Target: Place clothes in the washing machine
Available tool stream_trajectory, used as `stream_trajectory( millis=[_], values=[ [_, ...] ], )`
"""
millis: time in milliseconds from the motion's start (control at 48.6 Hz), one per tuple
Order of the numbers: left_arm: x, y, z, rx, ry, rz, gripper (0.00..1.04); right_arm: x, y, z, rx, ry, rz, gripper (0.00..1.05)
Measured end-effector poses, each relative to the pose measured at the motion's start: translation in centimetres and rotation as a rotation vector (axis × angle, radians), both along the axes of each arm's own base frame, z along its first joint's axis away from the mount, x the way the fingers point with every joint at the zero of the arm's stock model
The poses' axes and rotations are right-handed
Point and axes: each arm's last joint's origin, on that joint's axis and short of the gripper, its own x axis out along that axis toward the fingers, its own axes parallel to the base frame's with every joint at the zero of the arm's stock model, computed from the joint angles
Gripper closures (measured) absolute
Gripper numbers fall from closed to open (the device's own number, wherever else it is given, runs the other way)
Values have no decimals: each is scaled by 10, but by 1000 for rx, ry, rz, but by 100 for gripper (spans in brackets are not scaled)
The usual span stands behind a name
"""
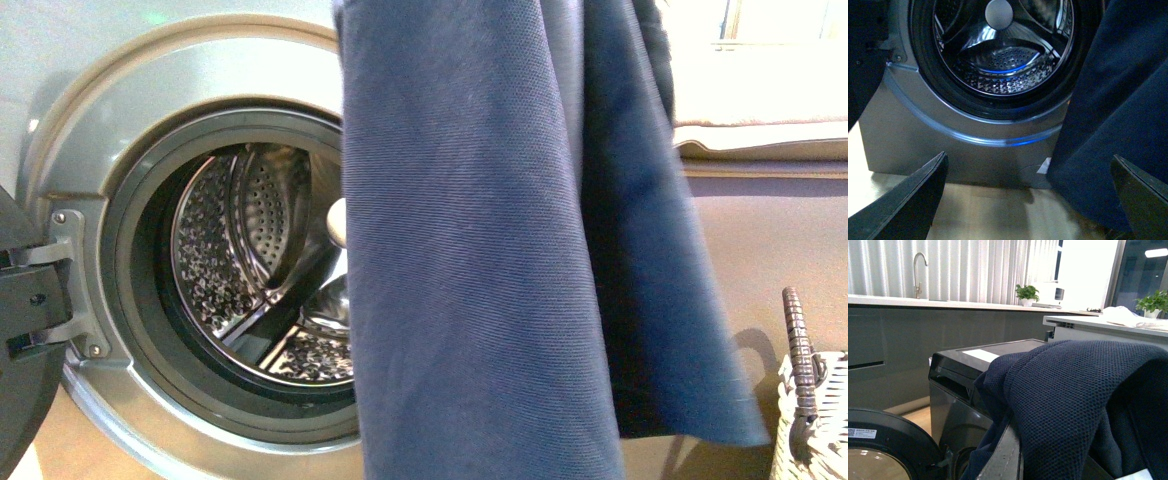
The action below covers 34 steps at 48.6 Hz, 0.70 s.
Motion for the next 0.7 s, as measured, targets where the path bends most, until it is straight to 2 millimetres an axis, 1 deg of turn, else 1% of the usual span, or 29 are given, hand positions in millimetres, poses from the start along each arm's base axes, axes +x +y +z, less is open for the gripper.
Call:
stream_trajectory(
  millis=[103, 165, 206, 308, 411, 432, 535, 699],
  values=[
    [5, 5, 11, -63, -37, 21, 7, 0, 0, 0, 0, 0, -1, 100],
    [9, 8, 21, -70, -74, 8, 7, 0, 0, 0, 0, 0, -1, 100],
    [15, 11, 31, -64, -109, -6, 7, 0, 0, 0, 0, 0, -1, 100],
    [27, 14, 49, -59, -155, -36, 7, 0, 0, 0, 0, 0, -1, 100],
    [39, 12, 70, -58, -216, -119, 7, 0, 0, 0, 0, 0, -1, 100],
    [42, 11, 77, -58, -235, -149, 7, 0, 0, 0, 0, 0, -1, 100],
    [52, 5, 95, -69, -303, -285, 7, 0, 0, 0, 0, 0, -1, 100],
    [71, -2, 108, -40, -381, -499, 7, 0, 0, 0, 0, 0, -1, 100]
  ],
)
